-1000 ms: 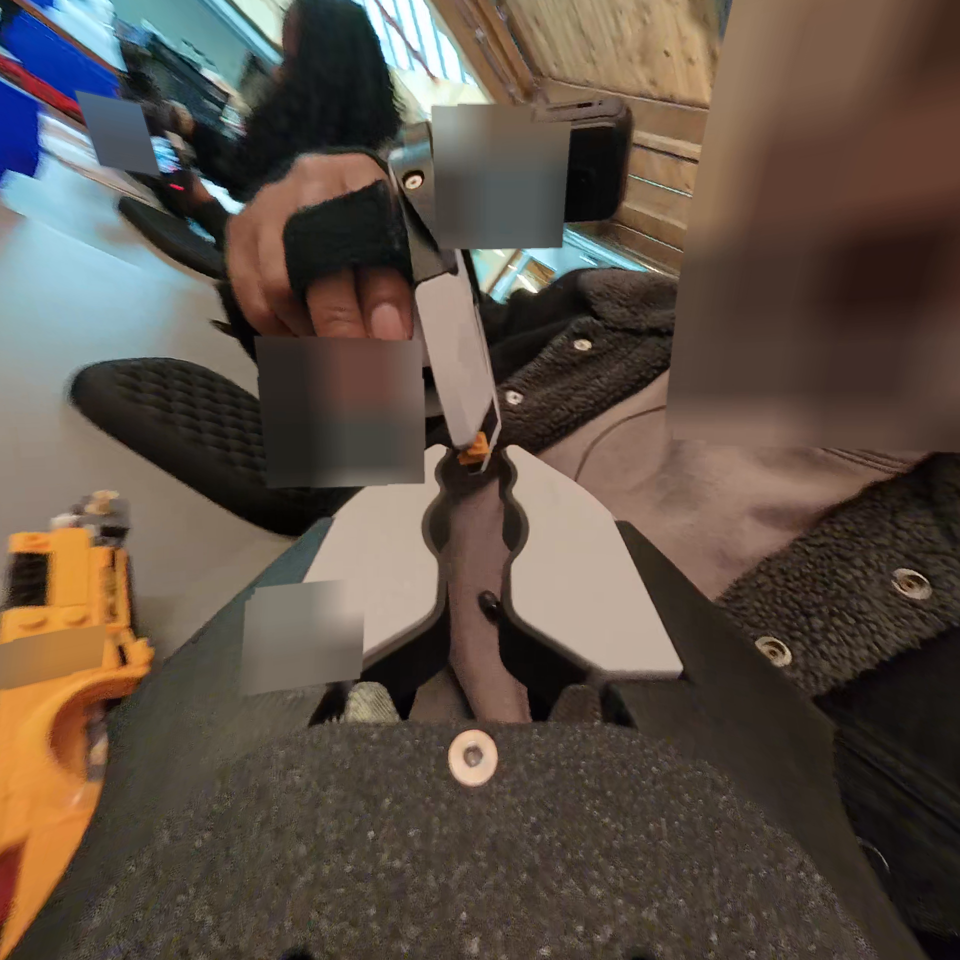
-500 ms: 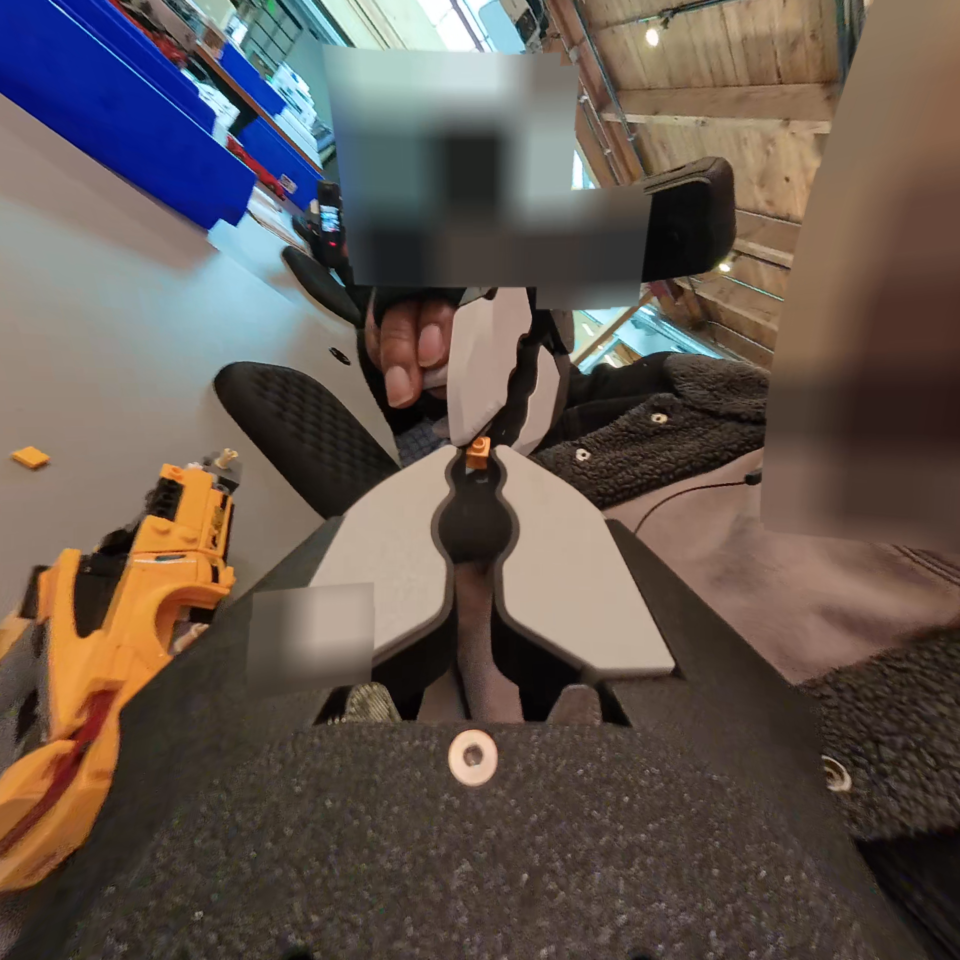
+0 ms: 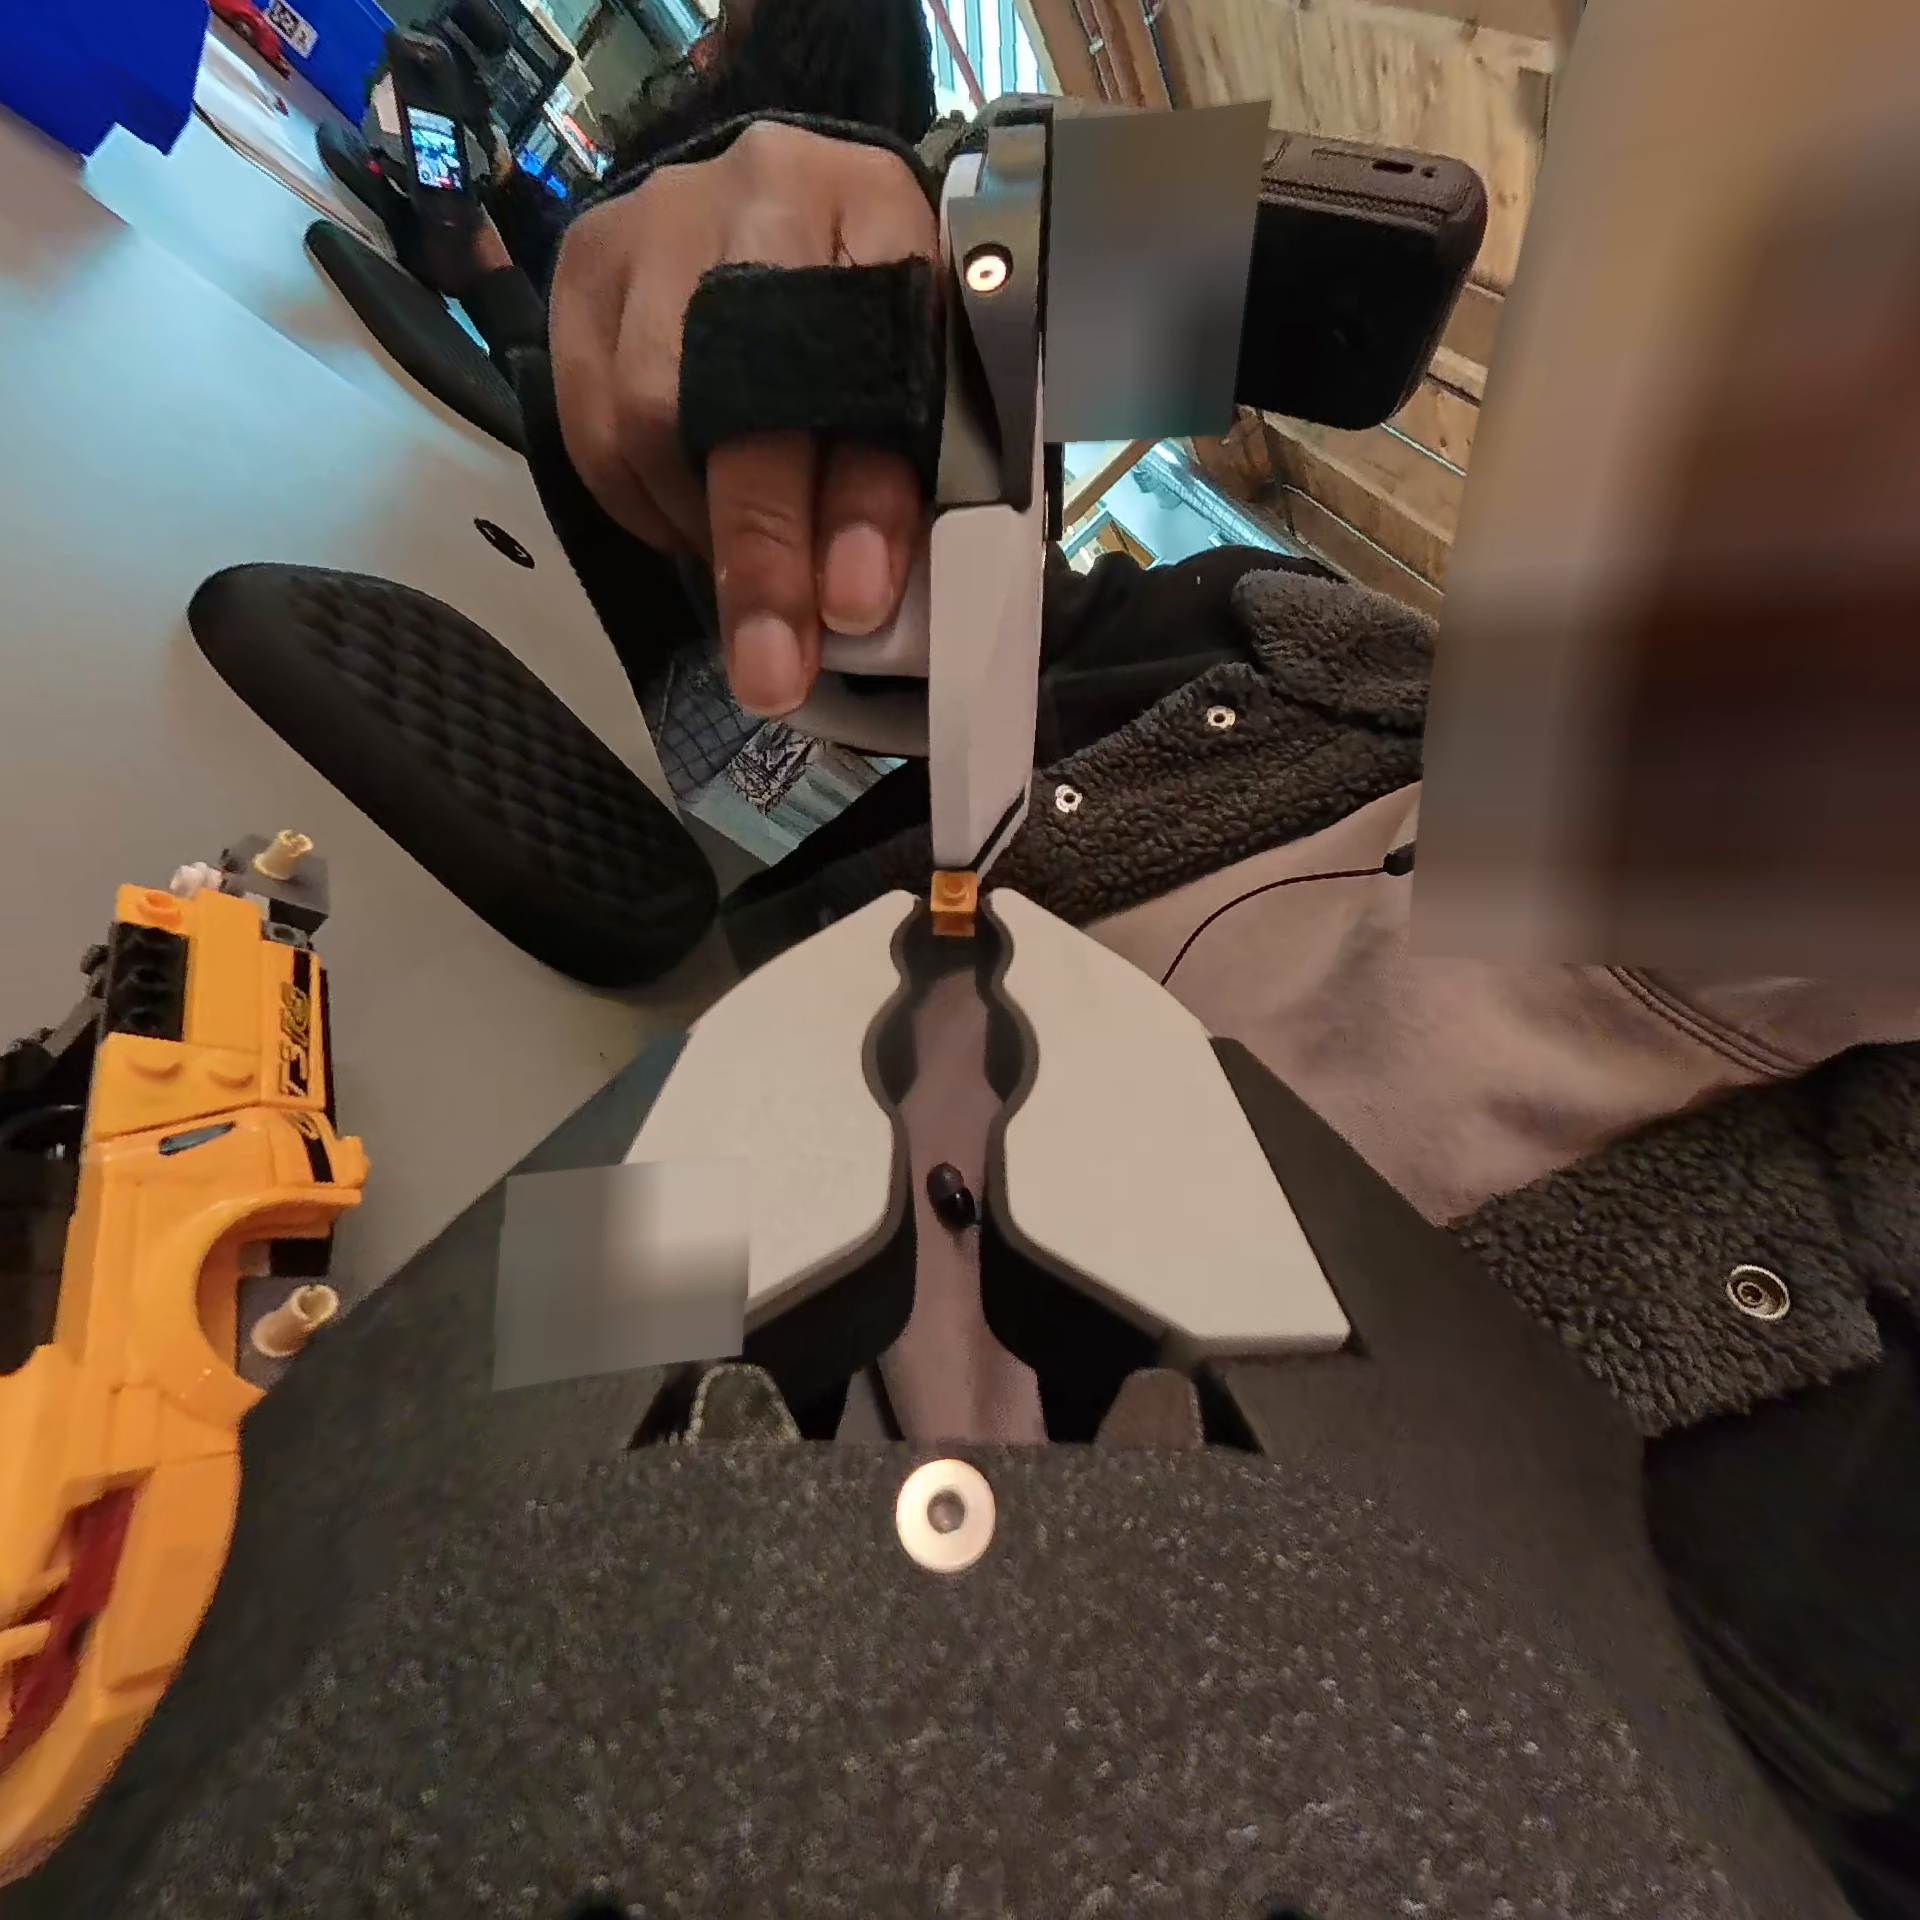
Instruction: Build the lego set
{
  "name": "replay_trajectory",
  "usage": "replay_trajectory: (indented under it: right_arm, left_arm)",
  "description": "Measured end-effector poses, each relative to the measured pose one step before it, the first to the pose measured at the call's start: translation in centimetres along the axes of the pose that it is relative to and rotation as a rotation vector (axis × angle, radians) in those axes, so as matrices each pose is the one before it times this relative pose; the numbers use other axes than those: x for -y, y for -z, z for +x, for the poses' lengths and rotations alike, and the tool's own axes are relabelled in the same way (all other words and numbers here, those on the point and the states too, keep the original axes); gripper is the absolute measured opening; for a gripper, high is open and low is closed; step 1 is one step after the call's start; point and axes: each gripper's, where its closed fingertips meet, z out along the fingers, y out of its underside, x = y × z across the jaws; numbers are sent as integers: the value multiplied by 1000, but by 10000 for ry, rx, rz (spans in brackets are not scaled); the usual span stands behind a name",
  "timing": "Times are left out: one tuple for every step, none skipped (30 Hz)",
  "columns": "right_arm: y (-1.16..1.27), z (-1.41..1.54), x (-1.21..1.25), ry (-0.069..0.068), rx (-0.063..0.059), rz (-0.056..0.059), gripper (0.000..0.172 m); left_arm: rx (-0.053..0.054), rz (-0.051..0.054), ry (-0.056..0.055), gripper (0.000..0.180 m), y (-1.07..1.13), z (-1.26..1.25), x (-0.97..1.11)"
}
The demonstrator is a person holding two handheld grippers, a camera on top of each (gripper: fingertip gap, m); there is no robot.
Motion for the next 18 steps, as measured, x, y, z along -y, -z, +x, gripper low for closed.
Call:
replay_trajectory:
  right_arm:
    - [-169, -206, -133, 85, 74, -62, 4]
    - [-105, -214, -44, 59, 68, 8, 4]
    - [-55, -60, -54, 10, -17, 9, 4]
    - [-19, -22, -61, 8, -33, 10, 3]
    - [-15, -86, -65, 49, -6, -31, 3]
    - [3, -131, -7, 82, 9, -27, 3]
    - [25, -72, 27, 42, -27, -22, 3]
    - [53, 71, -15, -36, -78, -41, 3]
    - [65, 154, -107, -101, -94, -89, 3]
    - [54, 232, -171, -149, -99, -123, 3]
    - [60, 401, -174, -214, -145, -117, 2]
    - [73, 500, -264, -263, -127, -152, 2]
    - [56, 591, -540, -332, -64, -308, 2]
    - [19, 808, -788, -310, -146, -417, 2]
    - [-44, 718, -813, -301, -11, -367, 2]
    - [-179, 553, -908, -450, 176, -421, 2]
    - [-309, 605, -864, -470, 159, -425, 2]
    - [-444, 455, -840, -446, 244, -462, 2]
  left_arm:
    - [-11, -48, 23, 7, -64, -54, -104]
    - [-11, -102, 8, 7, -25, -73, -194]
    - [-8, -10, 29, 7, 21, -63, -71]
    - [-4, 13, 48, 7, 17, -66, -27]
    - [0, -33, 32, 7, -32, -75, -75]
    - [-45, -53, 38, 7, -69, -6, -85]
    - [-60, -9, 37, 7, -39, 16, -23]
    - [-18, 56, 27, 7, 14, -19, 90]
    - [51, 90, 9, 7, 71, -110, 165]
    - [101, 114, -10, 7, 102, -163, 223]
    - [166, 175, -59, 7, 197, -184, 364]
    - [317, 202, -152, 8, 305, -312, 481]
    - [490, 109, -292, 13, 436, -423, 429]
    - [739, 54, -510, 15, 607, -635, 408]
    - [1076, 47, -711, 17, 745, -1048, 387]
    - [1204, -67, -827, 20, 722, -1284, 154]
    - [1227, -300, -831, 24, 593, -1424, -270]
    - [1102, -465, -786, 33, 345, -1283, -624]
